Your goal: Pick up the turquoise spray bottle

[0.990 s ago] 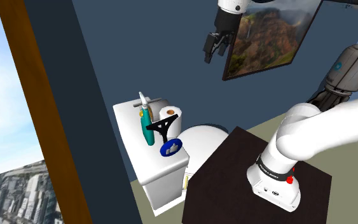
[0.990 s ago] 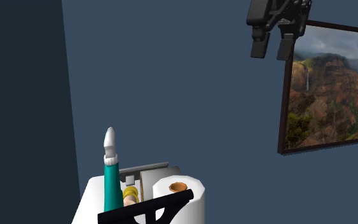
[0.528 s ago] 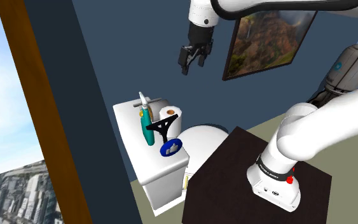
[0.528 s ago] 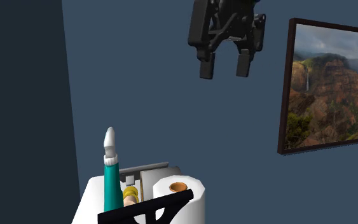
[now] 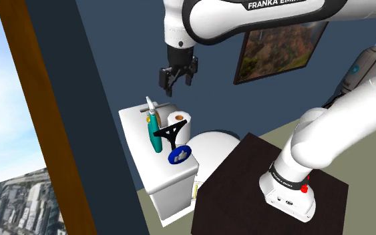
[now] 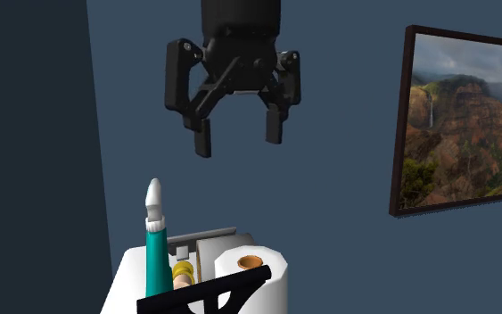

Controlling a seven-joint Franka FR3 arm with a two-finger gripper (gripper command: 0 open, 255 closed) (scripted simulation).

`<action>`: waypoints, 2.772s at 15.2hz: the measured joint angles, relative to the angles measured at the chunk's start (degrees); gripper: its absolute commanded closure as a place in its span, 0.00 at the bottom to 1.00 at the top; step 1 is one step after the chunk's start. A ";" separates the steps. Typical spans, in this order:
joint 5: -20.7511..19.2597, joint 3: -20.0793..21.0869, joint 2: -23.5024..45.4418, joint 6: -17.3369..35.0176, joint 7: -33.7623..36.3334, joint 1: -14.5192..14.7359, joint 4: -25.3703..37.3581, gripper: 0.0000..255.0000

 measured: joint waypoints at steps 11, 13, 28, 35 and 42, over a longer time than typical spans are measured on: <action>-5.57 7.80 16.63 3.54 12.18 0.93 8.63 0.00; -5.74 7.90 16.91 4.83 12.50 0.97 7.56 0.00; -5.87 7.96 17.13 5.95 12.73 1.00 6.64 1.00; -5.50 7.77 16.62 0.98 11.90 0.89 11.23 1.00; -5.22 7.70 16.23 -4.17 11.36 0.88 16.07 1.00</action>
